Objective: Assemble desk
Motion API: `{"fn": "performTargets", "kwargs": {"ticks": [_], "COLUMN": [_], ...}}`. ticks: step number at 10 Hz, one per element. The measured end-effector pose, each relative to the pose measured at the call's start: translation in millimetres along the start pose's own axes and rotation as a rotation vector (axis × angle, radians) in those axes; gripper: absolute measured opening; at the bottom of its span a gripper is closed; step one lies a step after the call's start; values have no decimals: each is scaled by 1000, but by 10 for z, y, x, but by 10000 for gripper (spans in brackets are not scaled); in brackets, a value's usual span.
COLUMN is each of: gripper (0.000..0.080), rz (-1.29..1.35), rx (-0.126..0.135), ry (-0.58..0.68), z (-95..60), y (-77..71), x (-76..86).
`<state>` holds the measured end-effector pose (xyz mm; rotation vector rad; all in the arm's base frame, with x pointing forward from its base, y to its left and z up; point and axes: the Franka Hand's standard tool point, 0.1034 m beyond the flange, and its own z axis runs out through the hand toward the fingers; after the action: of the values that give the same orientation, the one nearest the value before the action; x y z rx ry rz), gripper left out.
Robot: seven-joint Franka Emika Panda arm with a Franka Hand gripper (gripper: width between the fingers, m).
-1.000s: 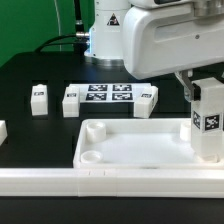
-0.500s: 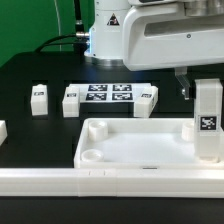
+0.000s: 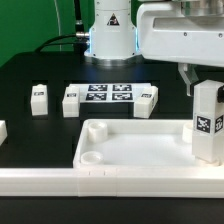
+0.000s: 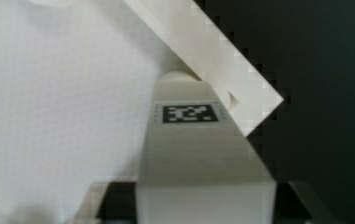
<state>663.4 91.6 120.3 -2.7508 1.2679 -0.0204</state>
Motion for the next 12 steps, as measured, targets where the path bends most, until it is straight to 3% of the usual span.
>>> {"fn": "performTargets", "kwargs": {"ticks": [4, 5, 6, 7, 8, 9, 12], "gripper": [290, 450, 450, 576, 576, 636, 649], "rz": [241, 167, 94, 61, -27, -161, -471], "rx": [4, 1, -5, -5, -17, -23, -19], "ry": [-7, -9, -13, -13, -16, -23, -28], "z": [2, 13, 22, 23, 28, 21, 37], "y": [3, 15, 41, 41, 46, 35, 24], "x": [1, 4, 16, 13, -11, -39, -70]}}
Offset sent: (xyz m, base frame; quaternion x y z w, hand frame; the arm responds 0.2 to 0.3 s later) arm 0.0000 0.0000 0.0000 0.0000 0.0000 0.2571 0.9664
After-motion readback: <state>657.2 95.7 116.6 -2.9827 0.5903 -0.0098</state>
